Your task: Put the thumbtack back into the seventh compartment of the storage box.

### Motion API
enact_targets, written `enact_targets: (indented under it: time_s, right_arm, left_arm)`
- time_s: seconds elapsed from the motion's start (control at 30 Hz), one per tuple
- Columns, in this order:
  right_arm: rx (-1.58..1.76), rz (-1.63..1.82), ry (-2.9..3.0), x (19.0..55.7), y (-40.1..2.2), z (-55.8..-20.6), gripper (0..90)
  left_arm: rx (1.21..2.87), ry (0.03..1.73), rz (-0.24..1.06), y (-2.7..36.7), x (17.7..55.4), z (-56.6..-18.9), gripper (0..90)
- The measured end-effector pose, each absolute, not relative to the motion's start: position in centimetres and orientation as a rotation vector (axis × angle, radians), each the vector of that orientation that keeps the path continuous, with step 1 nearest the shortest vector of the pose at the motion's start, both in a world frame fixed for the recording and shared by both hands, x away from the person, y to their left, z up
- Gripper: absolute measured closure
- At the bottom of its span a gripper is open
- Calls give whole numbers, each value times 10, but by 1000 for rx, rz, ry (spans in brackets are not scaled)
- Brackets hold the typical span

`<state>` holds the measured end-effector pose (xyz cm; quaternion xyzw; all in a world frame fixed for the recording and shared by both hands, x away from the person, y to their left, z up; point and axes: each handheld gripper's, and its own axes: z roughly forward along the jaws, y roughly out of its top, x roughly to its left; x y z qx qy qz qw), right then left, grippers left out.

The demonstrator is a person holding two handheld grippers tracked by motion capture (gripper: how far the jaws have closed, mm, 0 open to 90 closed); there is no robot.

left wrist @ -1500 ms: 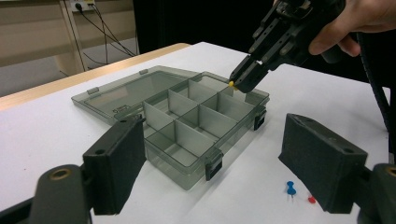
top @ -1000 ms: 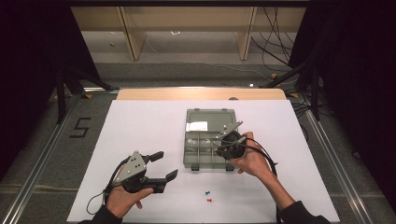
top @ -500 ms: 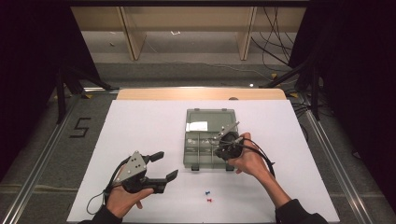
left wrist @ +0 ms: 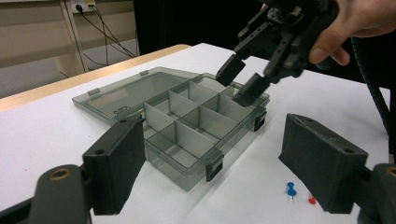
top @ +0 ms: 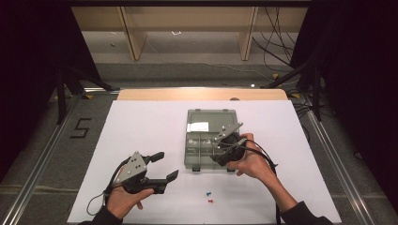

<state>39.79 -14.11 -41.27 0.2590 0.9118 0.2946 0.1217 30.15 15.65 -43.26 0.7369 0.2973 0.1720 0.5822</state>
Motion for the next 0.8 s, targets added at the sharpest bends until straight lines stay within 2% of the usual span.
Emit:
enact_targets:
  time_s: [0.27, 0.8]
  right_arm:
    - [670, 873, 2699, 381, -137, -407, 362]
    - [544, 883, 2793, 355, -122, -413, 324]
  left_arm:
    - [1716, 691, 398, 156, 302, -433, 211]
    - [1715, 694, 401, 157, 301, -432, 210]
